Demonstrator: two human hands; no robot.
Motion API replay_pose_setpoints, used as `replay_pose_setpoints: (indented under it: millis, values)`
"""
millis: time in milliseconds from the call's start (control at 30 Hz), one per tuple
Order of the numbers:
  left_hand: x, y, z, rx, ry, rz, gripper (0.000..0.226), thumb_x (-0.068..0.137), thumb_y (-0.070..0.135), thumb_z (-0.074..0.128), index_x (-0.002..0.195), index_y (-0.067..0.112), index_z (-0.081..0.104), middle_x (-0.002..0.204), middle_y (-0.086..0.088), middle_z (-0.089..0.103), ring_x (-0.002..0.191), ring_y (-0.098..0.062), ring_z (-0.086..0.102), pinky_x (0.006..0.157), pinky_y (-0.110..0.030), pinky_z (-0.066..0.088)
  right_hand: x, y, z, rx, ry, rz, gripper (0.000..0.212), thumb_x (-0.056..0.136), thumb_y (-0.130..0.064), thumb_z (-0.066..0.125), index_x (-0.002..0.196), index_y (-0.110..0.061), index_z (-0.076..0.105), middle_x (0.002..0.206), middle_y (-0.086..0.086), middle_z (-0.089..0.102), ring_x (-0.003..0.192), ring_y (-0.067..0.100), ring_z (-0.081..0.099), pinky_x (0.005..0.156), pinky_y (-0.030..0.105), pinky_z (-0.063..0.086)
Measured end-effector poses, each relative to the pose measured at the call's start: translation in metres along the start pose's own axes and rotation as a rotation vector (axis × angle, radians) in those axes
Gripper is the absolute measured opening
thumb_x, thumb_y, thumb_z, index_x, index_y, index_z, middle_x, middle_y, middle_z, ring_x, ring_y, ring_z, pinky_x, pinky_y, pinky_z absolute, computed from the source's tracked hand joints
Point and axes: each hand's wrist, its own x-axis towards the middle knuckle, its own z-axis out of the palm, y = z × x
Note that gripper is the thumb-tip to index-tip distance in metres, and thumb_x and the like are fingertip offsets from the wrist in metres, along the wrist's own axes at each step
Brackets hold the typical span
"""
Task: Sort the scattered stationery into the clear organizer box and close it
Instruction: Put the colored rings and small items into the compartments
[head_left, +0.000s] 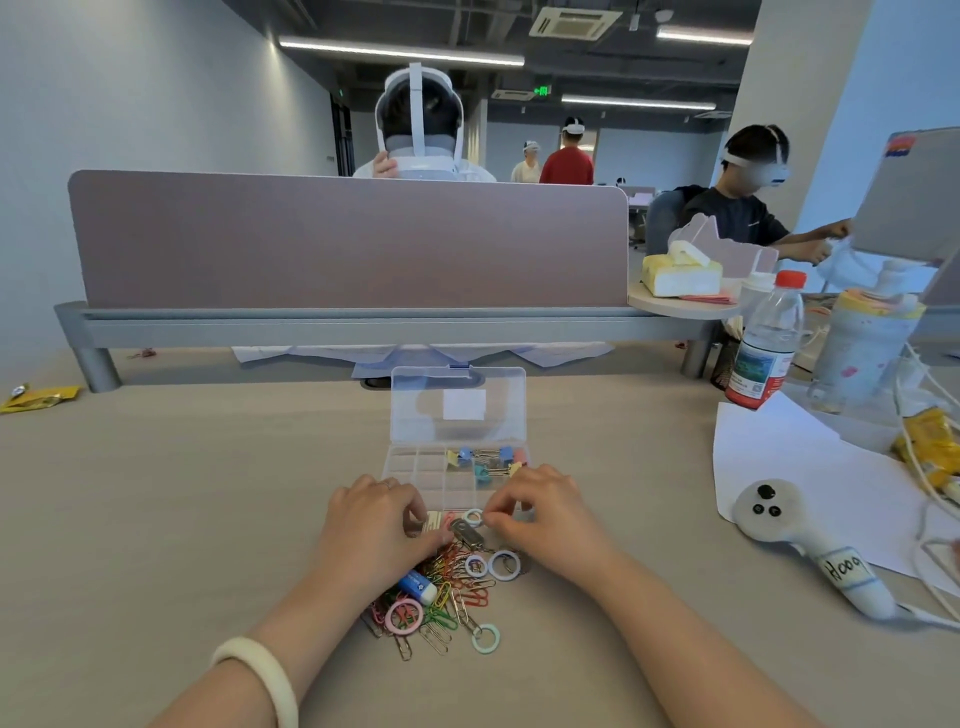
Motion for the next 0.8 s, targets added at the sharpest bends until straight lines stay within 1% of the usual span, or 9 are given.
replay_pose_setpoints:
  millis: [100, 200, 333, 400, 467, 533, 600, 700, 800]
  values:
    - [0.002, 0.002, 0.0, 0.019, -0.009, -0.047, 0.028, 0.07, 0.058, 0.059, 0.076, 0.031, 0.057, 0.072, 0.012, 0.056, 0.081, -0.012, 0.046, 0.074, -0.03, 0.032, -0.004, -0.005, 0.003, -0.001, -0.045, -0.022, 0.012, 0.08, -0.037, 0.062, 0.085, -0.028, 0.069, 0.082, -0.018, 0.059, 0.092, 0.008, 0.046, 0.092, 0.037, 0.037]
    - [0.001, -0.002, 0.0, -0.011, -0.021, -0.057, 0.02, 0.073, 0.046, 0.061, 0.085, 0.031, 0.06, 0.072, 0.012, 0.056, 0.08, -0.012, 0.044, 0.071, -0.03, 0.03, -0.006, -0.008, 0.005, -0.003, -0.065, -0.034, 0.014, 0.081, -0.038, 0.062, 0.087, -0.028, 0.069, 0.09, -0.008, 0.065, 0.096, 0.011, 0.048, 0.093, 0.039, 0.038]
    - [0.0, -0.01, -0.001, -0.119, -0.032, -0.052, 0.016, 0.078, 0.035, 0.062, 0.093, 0.03, 0.065, 0.076, 0.012, 0.063, 0.083, -0.012, 0.047, 0.071, -0.029, 0.033, -0.008, -0.015, 0.006, -0.016, -0.086, -0.063, 0.014, 0.081, -0.04, 0.062, 0.089, -0.03, 0.069, 0.089, -0.012, 0.063, 0.098, 0.011, 0.048, 0.095, 0.034, 0.034]
    - [-0.001, -0.017, -0.002, -0.251, -0.051, -0.085, 0.011, 0.078, 0.034, 0.064, 0.088, 0.03, 0.068, 0.082, 0.01, 0.069, 0.084, -0.012, 0.055, 0.075, -0.031, 0.042, -0.01, -0.021, 0.007, 0.019, -0.1, -0.078, 0.015, 0.08, -0.041, 0.063, 0.089, -0.031, 0.069, 0.087, -0.017, 0.06, 0.098, 0.009, 0.047, 0.095, 0.032, 0.033]
    - [0.0, -0.024, -0.007, -0.449, -0.068, -0.15, 0.007, 0.079, 0.028, 0.065, 0.085, 0.029, 0.07, 0.086, 0.007, 0.071, 0.082, -0.01, 0.061, 0.075, -0.03, 0.048, -0.012, -0.03, 0.01, 0.054, -0.127, -0.1, 0.018, 0.079, -0.044, 0.063, 0.09, -0.032, 0.069, 0.089, -0.015, 0.062, 0.096, 0.01, 0.048, 0.095, 0.033, 0.035]
    - [0.001, -0.028, -0.012, -0.604, -0.037, -0.194, 0.009, 0.082, 0.022, 0.063, 0.085, 0.027, 0.069, 0.088, 0.005, 0.07, 0.083, -0.009, 0.061, 0.069, -0.022, 0.045, -0.014, -0.04, 0.013, 0.041, -0.155, -0.118, 0.024, 0.076, -0.05, 0.063, 0.091, -0.033, 0.068, 0.091, -0.012, 0.062, 0.095, 0.011, 0.047, 0.093, 0.035, 0.035]
    - [0.004, -0.033, -0.014, -0.671, 0.025, -0.212, 0.012, 0.084, 0.018, 0.059, 0.086, 0.026, 0.068, 0.09, 0.005, 0.069, 0.086, -0.009, 0.06, 0.07, -0.019, 0.043, -0.016, -0.048, 0.017, -0.032, -0.183, -0.117, 0.033, 0.072, -0.058, 0.063, 0.093, -0.033, 0.068, 0.094, -0.011, 0.061, 0.096, 0.011, 0.045, 0.09, 0.034, 0.033]
    - [0.007, -0.039, -0.011, -0.628, 0.102, -0.214, 0.014, 0.085, 0.014, 0.058, 0.09, 0.019, 0.07, 0.092, 0.002, 0.069, 0.088, -0.013, 0.061, 0.073, -0.021, 0.043, -0.016, -0.054, 0.021, -0.1, -0.204, -0.12, 0.037, 0.071, -0.06, 0.062, 0.095, -0.033, 0.068, 0.094, -0.01, 0.06, 0.094, 0.012, 0.043, 0.086, 0.033, 0.032]
    - [0.012, -0.041, -0.008, -0.525, 0.174, -0.201, 0.014, 0.083, 0.011, 0.059, 0.09, 0.013, 0.071, 0.09, -0.003, 0.068, 0.084, -0.014, 0.057, 0.068, -0.01, 0.037, -0.015, -0.051, 0.026, -0.055, -0.196, -0.108, 0.028, 0.075, -0.052, 0.063, 0.093, -0.031, 0.069, 0.093, -0.008, 0.061, 0.093, 0.012, 0.045, 0.086, 0.032, 0.034]
